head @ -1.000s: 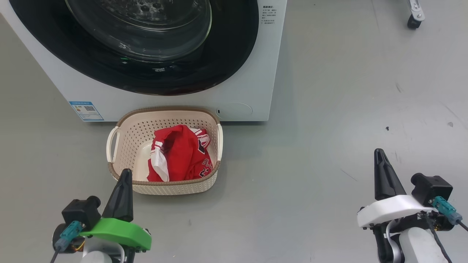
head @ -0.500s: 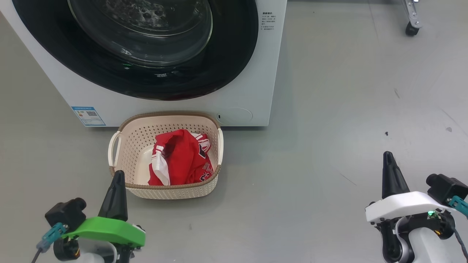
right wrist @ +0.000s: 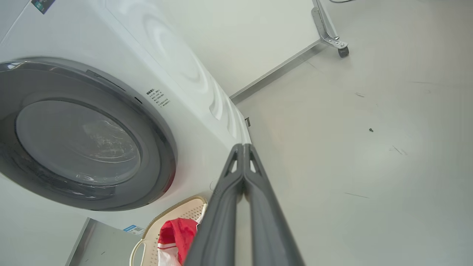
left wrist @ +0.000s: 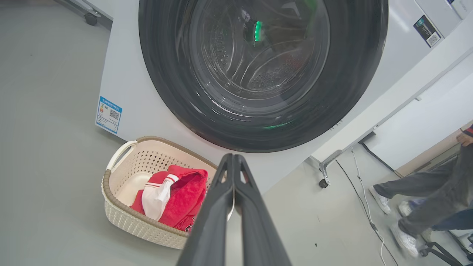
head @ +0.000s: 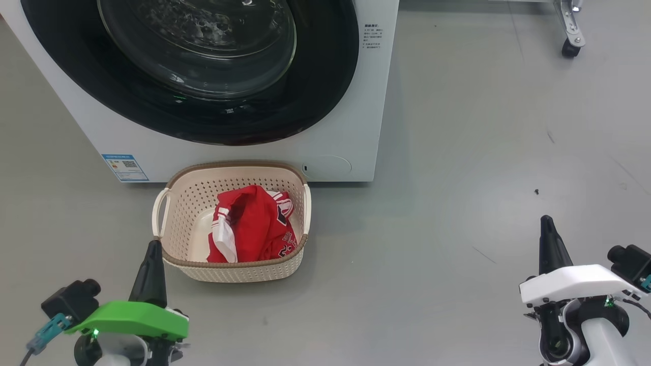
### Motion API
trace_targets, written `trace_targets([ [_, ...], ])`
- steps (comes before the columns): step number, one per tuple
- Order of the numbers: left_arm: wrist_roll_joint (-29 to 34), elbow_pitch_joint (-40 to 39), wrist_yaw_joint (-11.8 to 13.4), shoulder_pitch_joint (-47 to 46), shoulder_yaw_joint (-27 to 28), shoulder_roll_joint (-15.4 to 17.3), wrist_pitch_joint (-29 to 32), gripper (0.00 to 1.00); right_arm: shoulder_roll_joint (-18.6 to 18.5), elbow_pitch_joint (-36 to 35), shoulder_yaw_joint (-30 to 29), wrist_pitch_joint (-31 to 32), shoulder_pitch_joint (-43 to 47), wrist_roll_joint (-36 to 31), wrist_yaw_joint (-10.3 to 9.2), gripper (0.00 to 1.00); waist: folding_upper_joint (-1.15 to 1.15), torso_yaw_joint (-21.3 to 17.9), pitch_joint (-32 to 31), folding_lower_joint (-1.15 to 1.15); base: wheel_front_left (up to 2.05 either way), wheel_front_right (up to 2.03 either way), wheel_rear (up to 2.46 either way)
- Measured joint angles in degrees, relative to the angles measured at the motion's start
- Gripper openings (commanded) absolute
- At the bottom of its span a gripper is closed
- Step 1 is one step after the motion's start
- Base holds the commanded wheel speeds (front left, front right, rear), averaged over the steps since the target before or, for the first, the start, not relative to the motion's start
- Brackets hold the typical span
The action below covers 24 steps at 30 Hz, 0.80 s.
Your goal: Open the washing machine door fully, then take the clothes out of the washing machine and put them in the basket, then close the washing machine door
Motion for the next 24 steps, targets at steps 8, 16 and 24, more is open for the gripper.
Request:
trace_targets([
  [8,-6.03,-0.3,0.0,0.22,0.57,0.49,1.51,0.0,0.05,0.05,-1.09,1.56,0.0,5.81,0.23,0.0,0.0,0.01,-0.6,0.0,0.0,0.0,0.0],
  [16,-11.81,-0.6,0.0,0.25,1.38,0.77,3.0,0.0,0.1,0.11,-2.13,3.2,0.0,11.37,0.46,0.0,0.0,0.02,-1.2,0.0,0.0,0.0,0.0],
  [24,-17.47,-0.81,0.0,0.29,1.91,0.97,4.31,0.0,0.16,0.13,-3.26,4.95,0.0,16.96,0.52,0.0,0.0,0.04,-1.79,0.0,0.0,0.0,0.0],
])
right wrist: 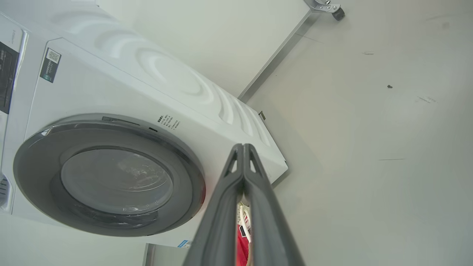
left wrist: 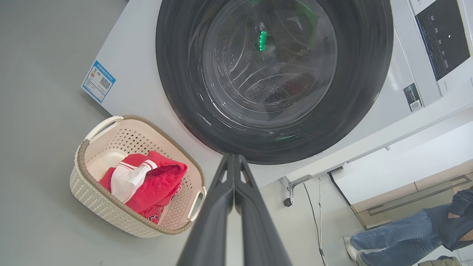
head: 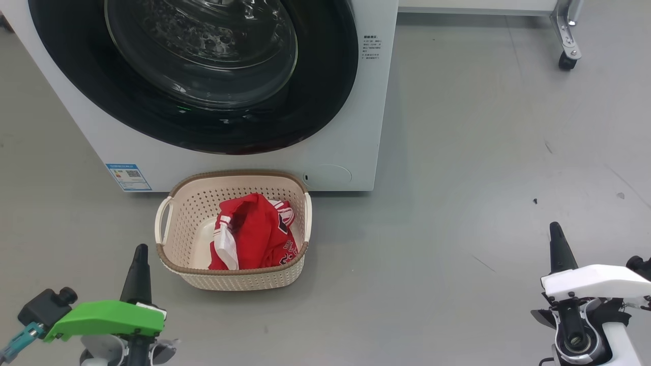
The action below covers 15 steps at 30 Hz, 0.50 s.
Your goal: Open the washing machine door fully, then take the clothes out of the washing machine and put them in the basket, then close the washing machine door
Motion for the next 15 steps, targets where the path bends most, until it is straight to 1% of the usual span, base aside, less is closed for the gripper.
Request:
trace_targets([
  [3,-2.43,-0.11,0.0,0.02,0.19,0.11,0.65,0.0,0.04,0.01,-0.38,0.57,0.0,2.21,0.37,0.0,0.0,0.0,-0.22,0.0,0.0,0.0,0.0],
  [15,-10.72,-0.34,0.0,0.15,1.31,0.56,2.49,0.0,0.29,0.05,-1.99,2.93,0.0,10.47,0.46,0.0,0.0,0.03,-1.12,0.0,0.0,0.0,0.0],
])
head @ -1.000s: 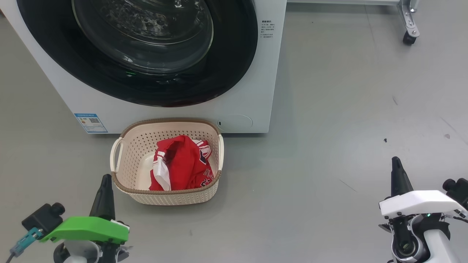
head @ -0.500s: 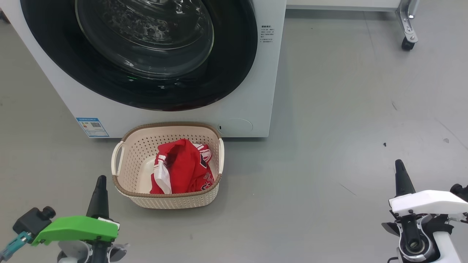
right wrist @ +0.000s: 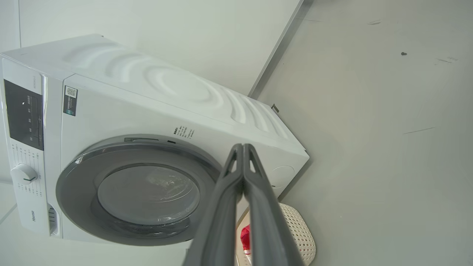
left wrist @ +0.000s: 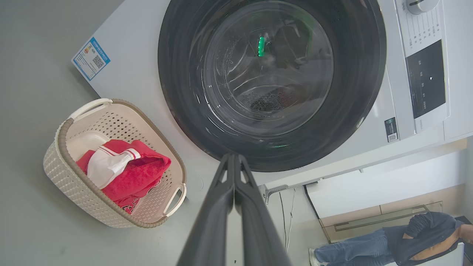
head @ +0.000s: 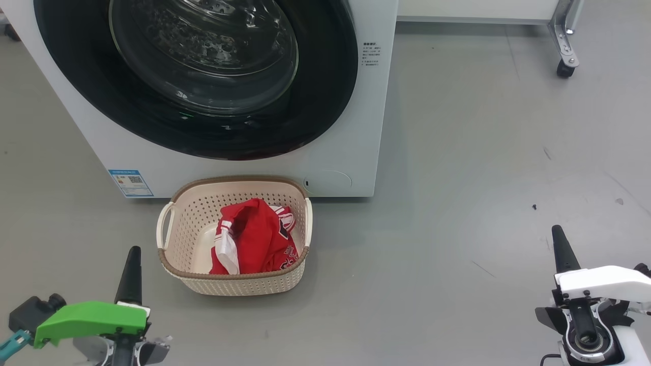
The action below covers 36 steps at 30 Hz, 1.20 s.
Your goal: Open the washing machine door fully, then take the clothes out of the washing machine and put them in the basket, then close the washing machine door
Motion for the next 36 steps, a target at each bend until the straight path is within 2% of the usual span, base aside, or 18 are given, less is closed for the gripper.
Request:
trace_targets([
  [29,-20.31,-0.48,0.0,0.62,2.24,0.98,4.77,0.0,0.56,0.09,-3.68,5.44,0.0,19.68,0.67,0.0,0.0,0.06,-2.09,0.0,0.0,0.0,0.0],
  [36,-20.75,-0.48,0.0,0.68,2.33,1.02,4.79,0.0,0.58,0.1,-3.82,5.58,0.0,20.4,0.68,0.0,0.0,0.06,-2.13,0.0,0.0,0.0,0.0],
])
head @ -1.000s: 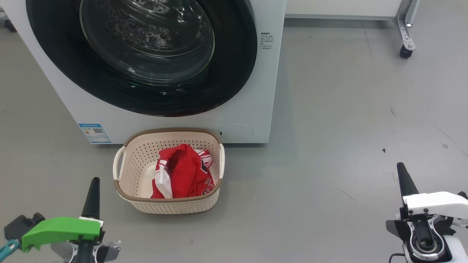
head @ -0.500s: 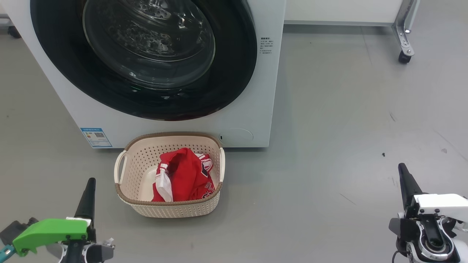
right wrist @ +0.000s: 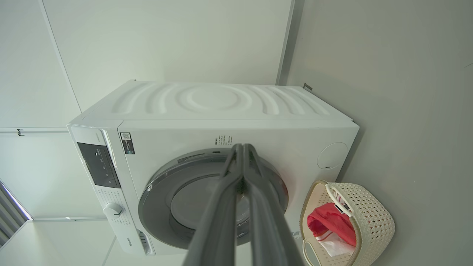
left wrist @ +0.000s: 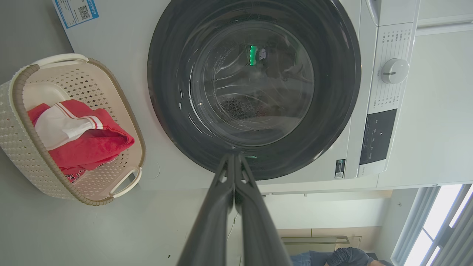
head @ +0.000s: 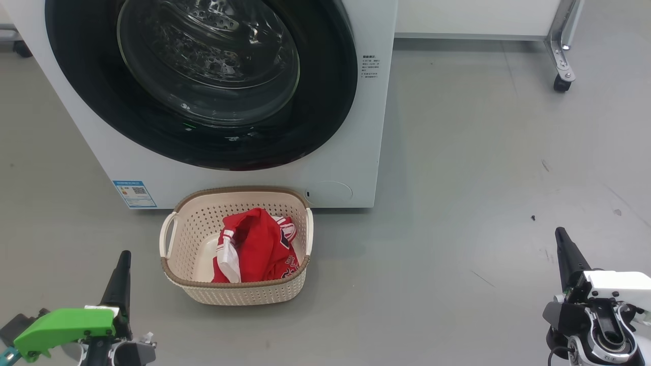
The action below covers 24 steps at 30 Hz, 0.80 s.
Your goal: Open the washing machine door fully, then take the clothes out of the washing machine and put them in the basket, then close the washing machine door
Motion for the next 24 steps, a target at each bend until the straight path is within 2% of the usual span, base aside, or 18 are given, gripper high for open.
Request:
trace_targets([
  [24,0.0,0.07,0.0,0.0,0.1,0.0,0.25,0.0,0.01,0.0,-0.07,0.04,0.0,0.0,0.29,0.0,0.0,0.01,0.0,0.0,0.0,0.0,0.0],
])
